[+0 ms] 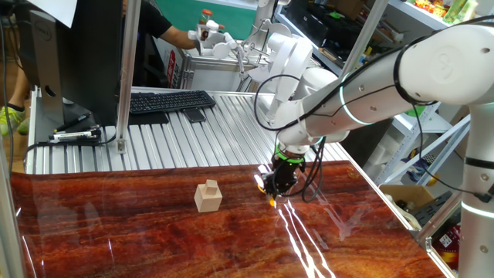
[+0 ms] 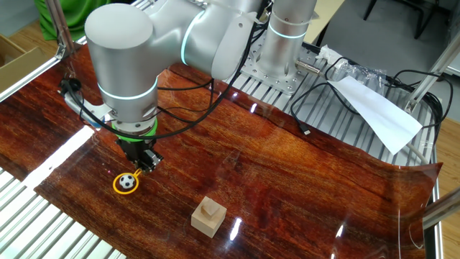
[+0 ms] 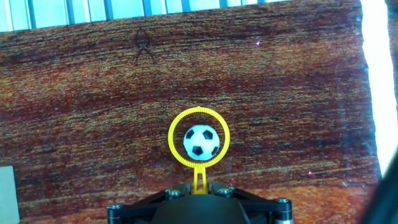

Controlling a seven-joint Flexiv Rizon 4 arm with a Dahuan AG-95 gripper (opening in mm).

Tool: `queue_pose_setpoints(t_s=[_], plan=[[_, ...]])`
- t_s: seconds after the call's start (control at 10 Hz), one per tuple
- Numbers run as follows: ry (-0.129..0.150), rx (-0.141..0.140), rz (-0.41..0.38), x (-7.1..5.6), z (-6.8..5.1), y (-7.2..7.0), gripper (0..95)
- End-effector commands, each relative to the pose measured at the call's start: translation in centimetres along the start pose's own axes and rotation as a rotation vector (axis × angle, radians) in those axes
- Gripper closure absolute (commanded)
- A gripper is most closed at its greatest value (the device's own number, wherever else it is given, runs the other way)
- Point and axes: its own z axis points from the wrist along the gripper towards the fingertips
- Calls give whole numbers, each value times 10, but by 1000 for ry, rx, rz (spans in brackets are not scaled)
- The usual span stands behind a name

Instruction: Attach the bubble ring to the ball

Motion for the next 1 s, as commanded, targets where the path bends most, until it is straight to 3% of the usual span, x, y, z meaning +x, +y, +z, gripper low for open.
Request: queue_pose_setpoints(t_s=[0.1,1.0], plan=[[0,3,0,0,1,0,950],[16,13,1,-2,12,2,950]])
